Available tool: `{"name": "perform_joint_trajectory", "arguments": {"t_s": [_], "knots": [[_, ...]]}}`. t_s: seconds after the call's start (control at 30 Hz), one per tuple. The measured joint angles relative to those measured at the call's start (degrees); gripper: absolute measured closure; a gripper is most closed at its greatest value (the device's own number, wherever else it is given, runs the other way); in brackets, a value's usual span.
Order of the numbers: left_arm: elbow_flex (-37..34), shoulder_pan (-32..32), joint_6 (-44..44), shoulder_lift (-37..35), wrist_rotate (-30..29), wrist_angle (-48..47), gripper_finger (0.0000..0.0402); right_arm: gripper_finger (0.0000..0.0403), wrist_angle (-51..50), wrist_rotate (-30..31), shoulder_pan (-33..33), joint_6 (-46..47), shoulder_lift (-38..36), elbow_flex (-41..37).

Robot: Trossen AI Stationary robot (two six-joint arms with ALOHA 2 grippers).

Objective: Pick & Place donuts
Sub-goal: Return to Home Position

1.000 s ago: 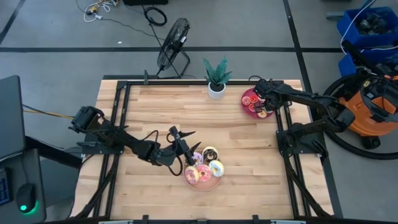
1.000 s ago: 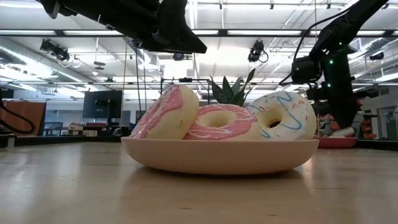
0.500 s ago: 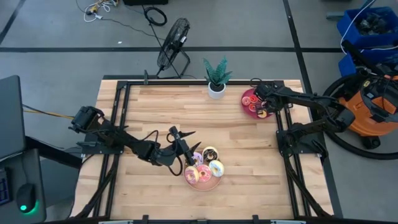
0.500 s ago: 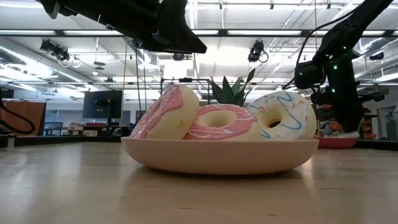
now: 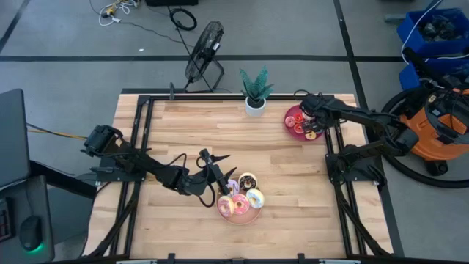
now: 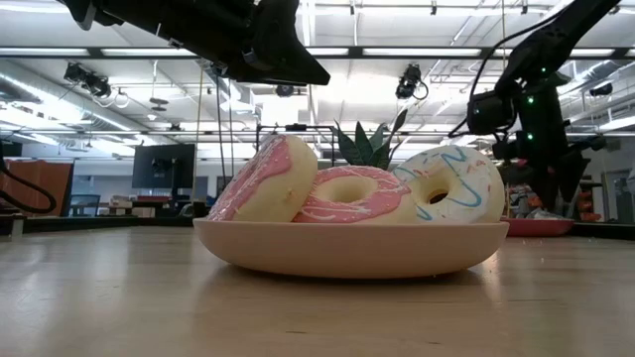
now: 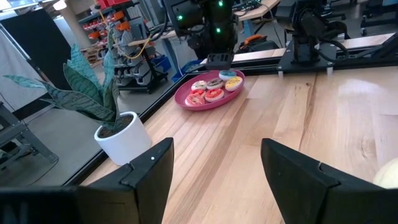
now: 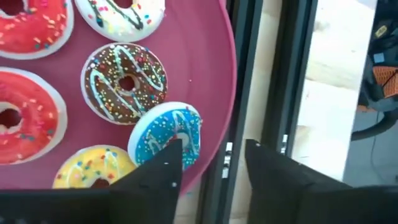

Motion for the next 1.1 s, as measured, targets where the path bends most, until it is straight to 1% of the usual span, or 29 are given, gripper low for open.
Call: {"name": "perform_joint_trajectory", "arguments": {"t_s": [0.13, 0.3, 0.43, 0.53, 0.6, 0.67, 0.73, 0.77, 0.8, 0.87, 0.97, 1.03, 1.1], "knots": [[0.0, 0.0, 0.0, 0.0, 0.0, 0.0, 0.0154, 0.0192, -1.5, 0.0, 1.0, -1.9, -1.1, 1.7], [0.0, 0.0, -0.2, 0.0, 0.0, -0.4, 0.0154, 0.0181, -0.3, 0.0, 5.8, -4.4, -5.0, 2.9], [0.0, -0.6, -0.1, -0.4, -2.6, -2.2, 0.0158, 0.0191, 2.9, -0.5, 13.7, -5.4, -9.7, 1.6], [0.0, -1.5, -3.0, -3.0, -3.6, -7.7, 0.0177, 0.0203, 8.2, -3.2, 21.9, -6.7, -13.7, -0.8], [0.1, -2.3, -6.7, -5.9, -3.5, -13.2, 0.0198, 0.0212, 13.9, -5.4, 27.9, -8.7, -16.5, -3.4], [0.1, -2.9, -10.8, -8.6, -3.6, -19.2, 0.022, 0.0222, 20.4, -8.7, 33.6, -12.8, -19.0, -6.8], [-0.1, -3.5, -14.8, -11.0, -3.6, -25.3, 0.0244, 0.0235, 28.1, -14.7, 38.8, -17.6, -21.2, -10.5], [-0.1, -3.6, -16.8, -11.8, -3.7, -27.8, 0.0256, 0.0243, 31.5, -17.6, 41.4, -18.2, -22.1, -12.6], [-0.1, -3.7, -18.7, -12.4, -3.7, -30.3, 0.0268, 0.0251, 34.1, -19.6, 43.4, -17.0, -22.7, -14.3], [-0.2, -3.9, -21.7, -13.6, -3.9, -35.2, 0.029, 0.0273, 37.7, -21.1, 46.1, -11.4, -23.0, -16.8], [-0.2, -3.4, -24.3, -13.9, -4.3, -38.0, 0.0318, 0.0316, 40.6, -21.2, 48.3, -2.2, -22.3, -19.3], [-0.2, -3.0, -25.1, -13.9, -4.1, -38.5, 0.0336, 0.0344, 45.9, -23.1, 49.7, -6.6, -22.3, -21.3], [-0.2, -2.4, -25.5, -13.9, -2.0, -38.7, 0.0355, 0.0374, 54.6, -23.7, 51.0, -10.6, -22.4, -24.0]]}}
